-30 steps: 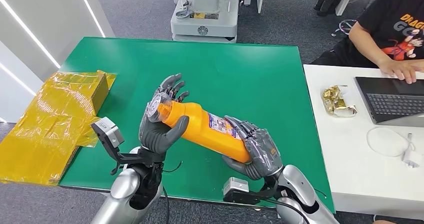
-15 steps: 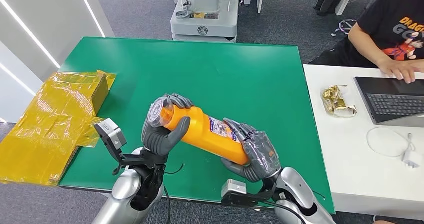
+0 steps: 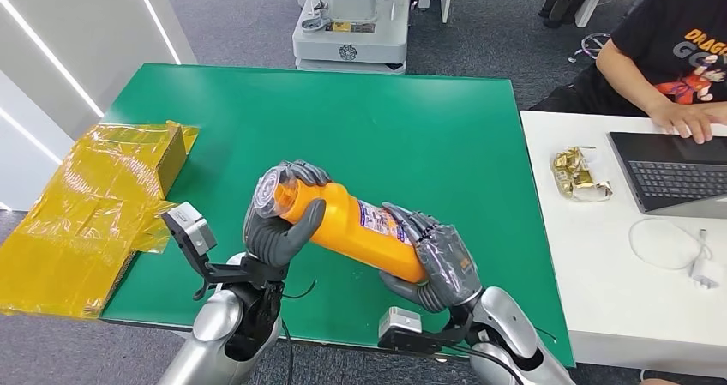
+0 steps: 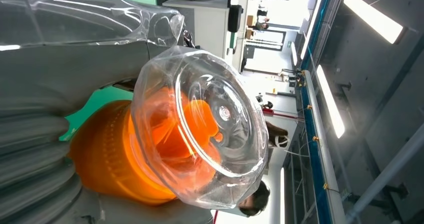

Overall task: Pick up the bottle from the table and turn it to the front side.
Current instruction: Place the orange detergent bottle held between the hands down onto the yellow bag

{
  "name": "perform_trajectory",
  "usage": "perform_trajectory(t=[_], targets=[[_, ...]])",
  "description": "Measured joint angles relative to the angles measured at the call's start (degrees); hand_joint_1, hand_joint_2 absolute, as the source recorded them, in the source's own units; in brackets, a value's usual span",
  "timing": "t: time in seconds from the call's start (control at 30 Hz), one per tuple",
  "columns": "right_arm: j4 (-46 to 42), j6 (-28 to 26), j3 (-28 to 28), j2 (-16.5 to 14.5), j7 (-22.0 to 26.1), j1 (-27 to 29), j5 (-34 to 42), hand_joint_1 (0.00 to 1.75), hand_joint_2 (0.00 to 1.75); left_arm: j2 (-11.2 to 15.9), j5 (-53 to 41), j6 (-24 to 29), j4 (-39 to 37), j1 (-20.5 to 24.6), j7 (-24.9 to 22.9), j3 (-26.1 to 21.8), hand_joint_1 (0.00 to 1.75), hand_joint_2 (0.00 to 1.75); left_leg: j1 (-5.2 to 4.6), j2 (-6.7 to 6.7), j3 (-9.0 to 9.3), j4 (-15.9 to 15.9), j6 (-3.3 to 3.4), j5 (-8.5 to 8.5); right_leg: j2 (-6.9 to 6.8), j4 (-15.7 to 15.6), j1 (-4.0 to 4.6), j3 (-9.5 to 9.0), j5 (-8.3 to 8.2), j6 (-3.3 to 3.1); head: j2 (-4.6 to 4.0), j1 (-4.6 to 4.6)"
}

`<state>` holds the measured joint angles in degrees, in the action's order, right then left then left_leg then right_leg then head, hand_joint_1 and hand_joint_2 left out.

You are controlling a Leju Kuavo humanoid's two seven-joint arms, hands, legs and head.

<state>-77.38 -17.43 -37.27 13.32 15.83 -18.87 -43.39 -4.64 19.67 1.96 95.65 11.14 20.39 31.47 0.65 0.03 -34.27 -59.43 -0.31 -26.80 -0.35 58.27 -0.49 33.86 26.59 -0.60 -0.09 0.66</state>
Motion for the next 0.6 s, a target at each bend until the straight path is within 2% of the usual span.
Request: perform_trajectory(t=[0.07, 0.17, 0.43, 0.6], targets=[[0.04, -0.02, 0.00, -0.19, -0.05, -0.11, 0.00, 0.08, 1.75, 0.02, 0.14, 0.38, 0.01, 0.07, 0.00, 0.00, 1.75, 1.75, 0.00, 0.00, 0.00, 0.00, 0.00, 0.00, -0.01, 0.00, 0.00, 0.00, 0.00, 0.00, 0.00, -0.01], [-0.03, -0.05, 0.02, -0.52, -0.19, -0.14, 0.52, 0.00, 1.75, 0.14, 0.20, 1.15, 0.00, 0.13, 0.01, -0.07, 1.75, 1.75, 0.00, 0.00, -0.01, 0.00, 0.00, 0.00, 0.00, 0.00, 0.00, 0.00, 0.00, 0.00, 0.00, -0.01], [-2.02, -0.58, 0.51, -1.43, -1.18, 0.14, 2.53, 0.00, 1.75, 0.76, 0.55, 2.36, 0.01, 0.03, 0.13, -0.20, 1.75, 1.75, 0.00, -0.01, -0.01, 0.00, 0.00, 0.00, -0.01, 0.00, 0.00, 0.00, 0.00, 0.00, 0.00, -0.01], [-4.98, -2.16, 1.78, -2.08, -2.04, 2.38, 4.21, 0.00, 1.75, 0.99, 0.39, 2.92, 0.16, -0.48, 0.07, -0.20, 1.75, 1.75, 0.00, -0.02, -0.02, 0.00, 0.00, 0.00, -0.02, 0.00, 0.00, 0.00, 0.00, 0.00, 0.00, 0.00]])
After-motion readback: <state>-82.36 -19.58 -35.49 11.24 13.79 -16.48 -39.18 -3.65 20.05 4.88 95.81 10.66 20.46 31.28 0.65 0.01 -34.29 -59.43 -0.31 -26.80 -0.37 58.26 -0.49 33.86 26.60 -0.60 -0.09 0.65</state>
